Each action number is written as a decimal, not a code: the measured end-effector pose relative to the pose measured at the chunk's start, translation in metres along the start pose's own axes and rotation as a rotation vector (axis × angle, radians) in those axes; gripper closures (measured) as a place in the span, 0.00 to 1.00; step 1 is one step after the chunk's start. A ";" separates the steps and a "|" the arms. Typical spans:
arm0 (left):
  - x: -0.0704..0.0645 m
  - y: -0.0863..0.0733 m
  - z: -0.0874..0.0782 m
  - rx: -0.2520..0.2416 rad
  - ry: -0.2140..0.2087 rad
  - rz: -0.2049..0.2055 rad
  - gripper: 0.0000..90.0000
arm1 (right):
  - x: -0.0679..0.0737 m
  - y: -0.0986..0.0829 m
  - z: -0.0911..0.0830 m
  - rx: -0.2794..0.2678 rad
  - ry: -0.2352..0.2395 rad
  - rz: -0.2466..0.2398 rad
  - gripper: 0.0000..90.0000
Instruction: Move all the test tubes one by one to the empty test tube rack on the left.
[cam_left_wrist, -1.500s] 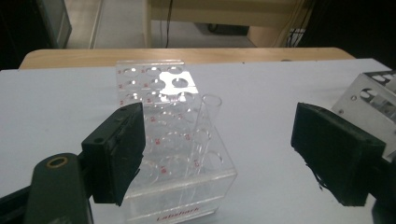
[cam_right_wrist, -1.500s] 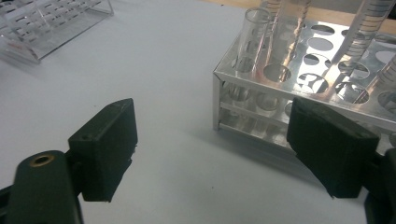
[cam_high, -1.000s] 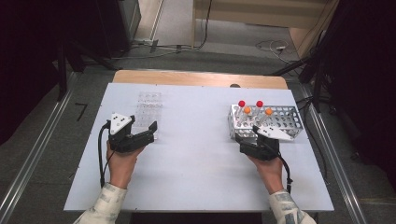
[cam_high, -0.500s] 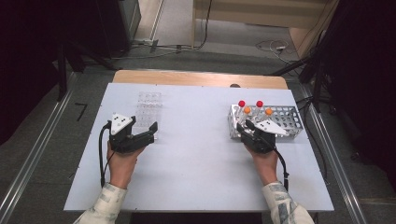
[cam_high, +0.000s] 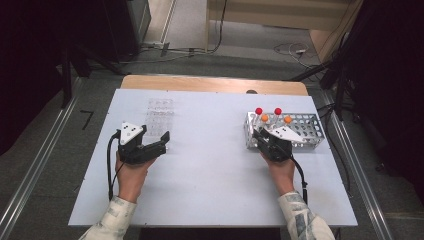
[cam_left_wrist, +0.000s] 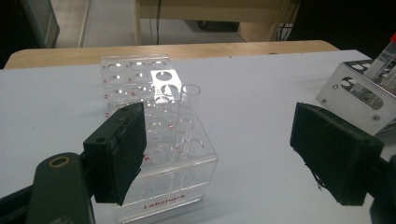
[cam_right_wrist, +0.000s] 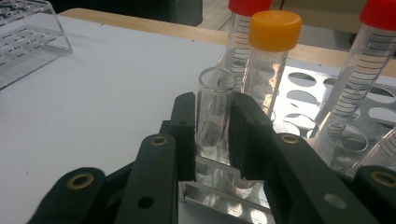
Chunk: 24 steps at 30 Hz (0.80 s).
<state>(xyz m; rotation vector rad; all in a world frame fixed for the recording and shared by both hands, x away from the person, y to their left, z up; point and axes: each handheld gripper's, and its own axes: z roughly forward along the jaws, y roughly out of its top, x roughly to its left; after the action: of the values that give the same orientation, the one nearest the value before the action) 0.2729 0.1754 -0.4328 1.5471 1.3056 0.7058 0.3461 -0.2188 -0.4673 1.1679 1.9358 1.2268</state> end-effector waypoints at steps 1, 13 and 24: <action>0.000 0.000 0.000 0.000 -0.001 -0.001 0.21 | 0.000 0.000 0.000 0.000 0.000 -0.001 0.79; 0.000 0.000 0.001 0.001 -0.001 0.005 0.21 | 0.001 0.011 -0.010 -0.041 -0.001 -0.013 0.81; -0.003 0.000 0.000 0.000 -0.009 0.009 0.21 | 0.001 0.036 -0.040 -0.128 0.012 -0.003 0.81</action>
<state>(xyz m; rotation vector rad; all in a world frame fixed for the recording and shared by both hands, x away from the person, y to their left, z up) 0.2719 0.1725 -0.4326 1.5556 1.2923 0.7037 0.3271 -0.2277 -0.4176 1.0937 1.8379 1.3384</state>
